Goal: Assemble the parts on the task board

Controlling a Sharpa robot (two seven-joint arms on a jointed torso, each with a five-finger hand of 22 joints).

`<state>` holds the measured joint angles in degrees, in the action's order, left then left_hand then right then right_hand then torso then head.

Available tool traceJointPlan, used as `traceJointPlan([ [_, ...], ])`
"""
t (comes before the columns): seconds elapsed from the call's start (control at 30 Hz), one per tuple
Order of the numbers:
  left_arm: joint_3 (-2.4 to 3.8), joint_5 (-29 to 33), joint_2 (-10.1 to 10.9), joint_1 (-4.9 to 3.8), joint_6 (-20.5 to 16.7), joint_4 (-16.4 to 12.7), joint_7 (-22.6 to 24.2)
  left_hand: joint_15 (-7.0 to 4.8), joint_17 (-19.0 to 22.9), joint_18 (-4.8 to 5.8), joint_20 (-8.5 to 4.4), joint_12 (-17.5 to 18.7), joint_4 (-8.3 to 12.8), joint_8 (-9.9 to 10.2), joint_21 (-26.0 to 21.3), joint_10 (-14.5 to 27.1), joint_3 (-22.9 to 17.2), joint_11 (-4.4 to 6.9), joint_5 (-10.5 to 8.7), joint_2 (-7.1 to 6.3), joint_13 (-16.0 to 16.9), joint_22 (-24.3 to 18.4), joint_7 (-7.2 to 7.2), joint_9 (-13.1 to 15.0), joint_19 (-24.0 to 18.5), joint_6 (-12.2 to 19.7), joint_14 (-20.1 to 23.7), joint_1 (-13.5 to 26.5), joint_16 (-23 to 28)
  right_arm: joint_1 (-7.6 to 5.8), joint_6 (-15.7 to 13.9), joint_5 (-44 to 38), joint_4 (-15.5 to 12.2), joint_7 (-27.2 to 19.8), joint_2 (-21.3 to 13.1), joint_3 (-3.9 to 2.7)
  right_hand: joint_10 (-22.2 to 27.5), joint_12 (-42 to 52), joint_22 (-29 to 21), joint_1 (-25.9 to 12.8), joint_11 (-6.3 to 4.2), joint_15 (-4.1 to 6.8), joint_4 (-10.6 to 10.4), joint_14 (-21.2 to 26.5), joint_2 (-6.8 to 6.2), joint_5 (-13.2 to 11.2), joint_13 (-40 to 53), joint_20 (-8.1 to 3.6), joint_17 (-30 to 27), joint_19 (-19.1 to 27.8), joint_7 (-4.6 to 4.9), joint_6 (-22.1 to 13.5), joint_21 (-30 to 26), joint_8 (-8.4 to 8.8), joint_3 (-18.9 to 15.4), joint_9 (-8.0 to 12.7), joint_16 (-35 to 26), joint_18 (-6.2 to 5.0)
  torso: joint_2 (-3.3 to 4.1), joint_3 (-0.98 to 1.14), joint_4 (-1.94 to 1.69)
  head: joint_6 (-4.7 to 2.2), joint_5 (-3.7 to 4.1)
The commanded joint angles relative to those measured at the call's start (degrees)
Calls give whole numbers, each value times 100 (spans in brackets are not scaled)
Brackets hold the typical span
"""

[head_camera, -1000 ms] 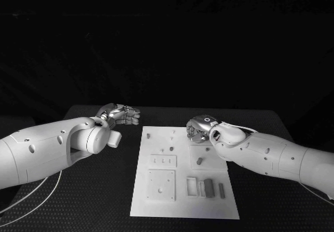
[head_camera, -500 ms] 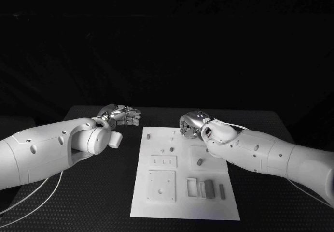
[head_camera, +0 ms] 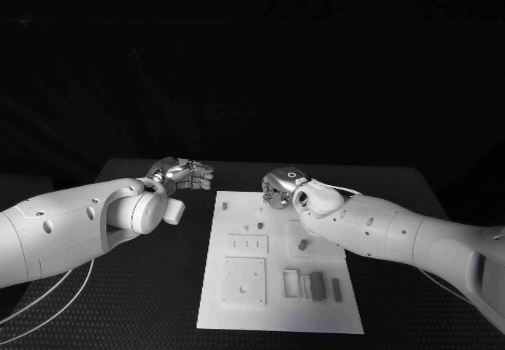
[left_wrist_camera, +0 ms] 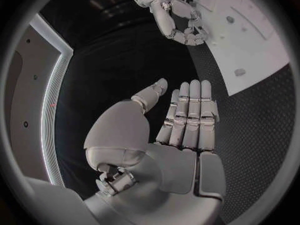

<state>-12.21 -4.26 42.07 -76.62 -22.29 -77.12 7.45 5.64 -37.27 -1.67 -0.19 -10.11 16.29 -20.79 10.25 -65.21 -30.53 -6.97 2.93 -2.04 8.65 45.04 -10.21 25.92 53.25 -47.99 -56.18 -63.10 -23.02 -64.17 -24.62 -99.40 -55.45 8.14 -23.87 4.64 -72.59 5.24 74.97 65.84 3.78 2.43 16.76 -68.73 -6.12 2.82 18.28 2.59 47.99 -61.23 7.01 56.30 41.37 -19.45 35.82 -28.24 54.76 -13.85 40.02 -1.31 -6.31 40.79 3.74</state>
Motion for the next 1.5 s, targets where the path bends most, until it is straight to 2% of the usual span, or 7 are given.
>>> traceJointPlan([
  [0.03, 6, -33, -4, -24, 71, -26, 42, -1, -8, -33, 10, 23, 9, 34, -35, 9, 41, -25, 37, -22, -2, 5, -12, -6, 44, 6, -29, 20, 26, 1, 35, -95, 63, 6, 44, -1, -36, -9, 123, -50, 14, -6, -26, -7, 6, 6, -9, -27, -7, -27, 16, 31, 32, -13, 12, 8, 26, -115, 29, -11, -40, -2, 19],
  [0.27, 8, -33, -18, -52, 75, -28, 42, -1, -11, -33, 10, 26, 10, 35, -37, 7, 42, -25, 37, -27, -1, 5, -12, -6, 44, 4, -29, 17, 30, 1, 55, -111, 179, -14, 135, 0, -35, -14, 122, -63, 16, -8, -29, -1, 3, 5, -15, -27, -11, -23, 18, 30, 35, -9, 14, 11, 28, -115, 56, -21, -60, -1, 42],
  [0.63, 11, -50, -16, -89, 73, -77, 38, 0, -15, -32, 11, 29, 10, 36, -40, 6, 41, -25, 37, -28, 0, 6, -12, -6, 44, 3, -29, 14, 34, 4, 24, -187, 337, 31, 177, 7, -36, -16, 121, -72, 17, -9, -31, 2, 7, 6, -19, -27, -14, -21, 18, 30, 38, -6, 18, 12, 30, -115, 99, -30, -135, 7, 57],
  [0.8, 11, -50, -33, -89, 77, -46, 35, 0, -18, -32, 11, 31, 9, 37, -41, 6, 42, -25, 37, -30, 0, 6, -12, -6, 44, 2, -30, 13, 37, 3, 26, -202, 323, 40, 161, 7, -38, -17, 121, -73, 17, -9, -29, 3, 7, 6, -21, -27, -16, -22, 18, 32, 40, -6, 20, 13, 33, -115, 112, -41, -112, -19, 50],
  [1.23, 11, -50, -35, -90, 79, -65, 27, 1, -24, -31, 12, 37, 7, 40, -44, 6, 44, -26, 36, -32, 1, 7, -13, -7, 46, 3, -31, 14, 43, 9, 92, -302, 363, -24, 217, 11, -44, -20, 121, -78, 16, -8, -24, 5, -13, 5, -29, -30, -21, -20, 16, 36, 49, -2, 24, 15, 42, -115, 119, -46, -130, 18, 27],
  [1.5, 11, -50, -34, -94, 77, -69, 28, 1, -27, -31, 12, 40, 6, 42, -46, 5, 44, -27, 37, -33, 2, 7, -13, -8, 47, 3, -32, 13, 47, 9, 89, -313, 379, 32, 226, 11, -47, -25, 123, -71, 16, -9, -16, 10, -37, 6, -37, -33, -24, -12, 15, 37, 57, 2, 28, 17, 53, -115, 121, -59, -115, 25, 27],
])
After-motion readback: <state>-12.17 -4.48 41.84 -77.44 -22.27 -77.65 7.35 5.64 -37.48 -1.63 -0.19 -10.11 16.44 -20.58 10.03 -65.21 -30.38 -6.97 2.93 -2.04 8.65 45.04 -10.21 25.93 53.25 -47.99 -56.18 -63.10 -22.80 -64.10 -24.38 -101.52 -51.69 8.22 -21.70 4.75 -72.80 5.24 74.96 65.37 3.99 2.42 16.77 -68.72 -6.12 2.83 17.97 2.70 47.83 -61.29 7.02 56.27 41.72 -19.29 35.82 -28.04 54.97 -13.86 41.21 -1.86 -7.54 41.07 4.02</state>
